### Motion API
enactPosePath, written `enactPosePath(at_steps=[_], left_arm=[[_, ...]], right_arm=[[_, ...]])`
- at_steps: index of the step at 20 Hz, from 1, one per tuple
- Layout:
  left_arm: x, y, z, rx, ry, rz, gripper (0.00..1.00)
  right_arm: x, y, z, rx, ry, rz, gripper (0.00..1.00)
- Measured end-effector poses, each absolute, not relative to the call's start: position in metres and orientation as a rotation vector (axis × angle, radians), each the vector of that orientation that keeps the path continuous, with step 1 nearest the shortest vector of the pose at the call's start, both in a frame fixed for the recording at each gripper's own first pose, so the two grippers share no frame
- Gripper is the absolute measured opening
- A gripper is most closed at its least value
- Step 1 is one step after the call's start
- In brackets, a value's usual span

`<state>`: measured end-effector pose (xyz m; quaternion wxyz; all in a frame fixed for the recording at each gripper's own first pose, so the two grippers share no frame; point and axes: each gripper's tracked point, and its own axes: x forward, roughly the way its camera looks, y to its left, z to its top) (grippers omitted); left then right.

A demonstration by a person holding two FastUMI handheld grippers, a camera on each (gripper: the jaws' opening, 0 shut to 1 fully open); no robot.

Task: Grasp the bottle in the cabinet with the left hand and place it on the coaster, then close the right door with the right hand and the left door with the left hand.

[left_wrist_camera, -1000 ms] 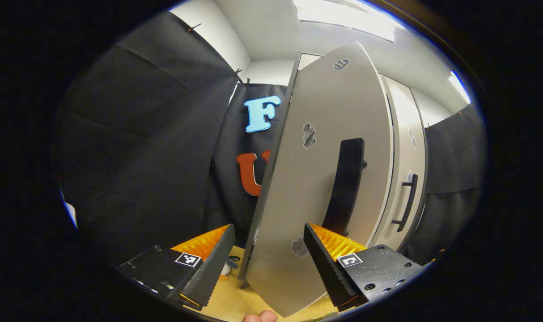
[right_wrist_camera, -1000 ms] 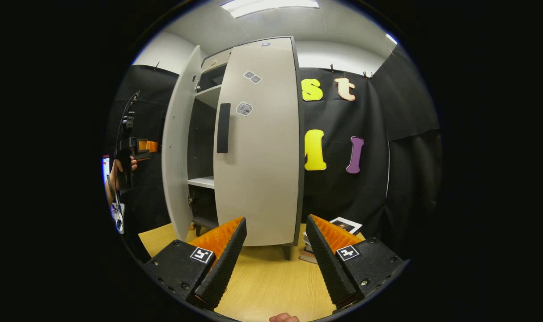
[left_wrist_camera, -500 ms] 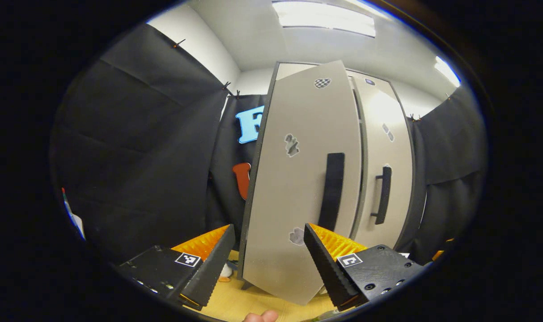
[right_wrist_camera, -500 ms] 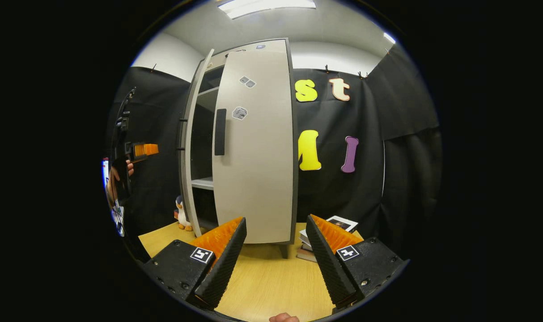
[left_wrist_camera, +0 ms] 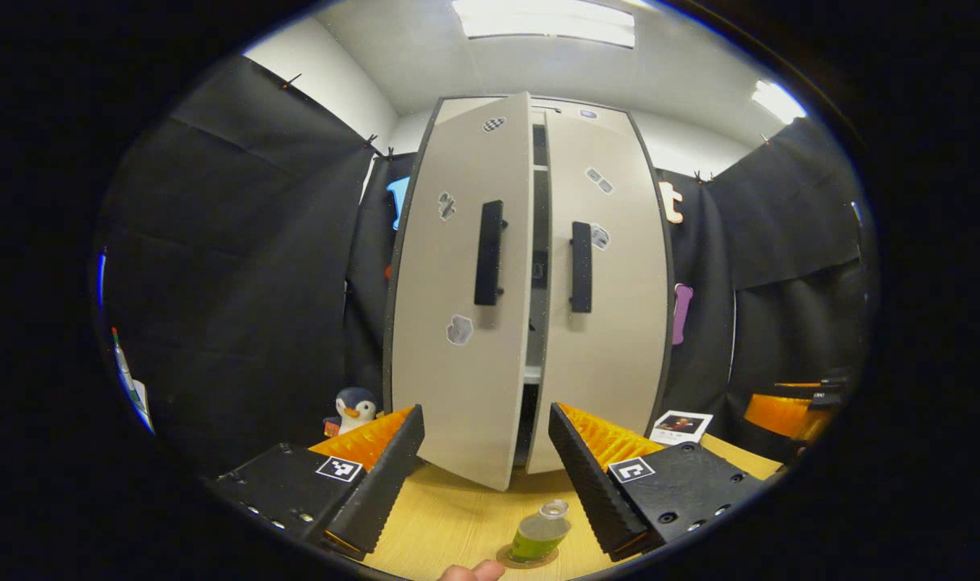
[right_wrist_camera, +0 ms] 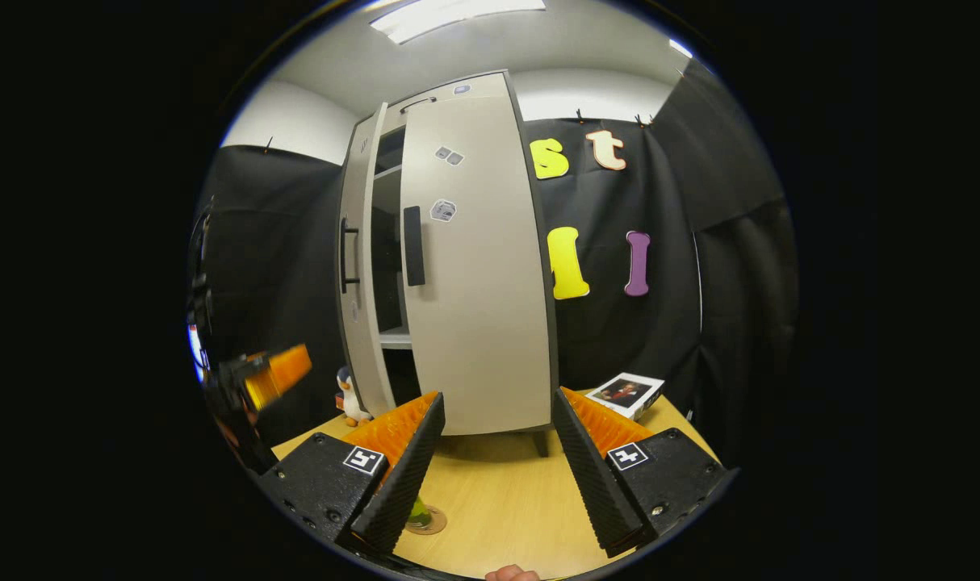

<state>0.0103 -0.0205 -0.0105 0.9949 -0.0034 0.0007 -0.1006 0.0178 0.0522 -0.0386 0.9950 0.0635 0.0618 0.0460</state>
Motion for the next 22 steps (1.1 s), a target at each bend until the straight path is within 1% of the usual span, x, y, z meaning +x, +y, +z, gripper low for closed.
enactPosePath(at_steps=[3,6,7,8,9,10,14,22], left_arm=[[-0.007,-0.044,-0.022,-0.035,0.035,-0.247,0.95],[-0.010,-0.054,-0.017,-0.006,0.004,-0.262,0.95],[-0.010,-0.058,-0.018,0.008,-0.002,-0.271,1.00],[-0.010,-0.062,-0.018,0.020,-0.006,-0.283,1.00],[-0.011,-0.066,-0.018,0.027,-0.010,-0.293,0.95],[-0.011,-0.069,-0.018,0.028,-0.013,-0.301,0.95],[-0.012,-0.079,-0.020,0.023,-0.008,-0.324,0.95],[-0.003,-0.083,-0.016,0.007,-0.015,-0.327,0.95]], right_arm=[[0.017,0.048,-0.042,0.145,0.133,0.084,0.83],[0.015,0.044,-0.042,0.148,0.130,0.074,0.83],[0.015,0.043,-0.042,0.151,0.131,0.074,0.83],[0.015,0.044,-0.043,0.154,0.134,0.073,0.83],[0.014,0.043,-0.043,0.156,0.137,0.072,0.83],[0.014,0.041,-0.045,0.156,0.140,0.069,0.83],[0.015,0.040,-0.048,0.161,0.152,0.065,0.83],[0.020,0.040,-0.040,0.122,0.135,0.064,0.83]])
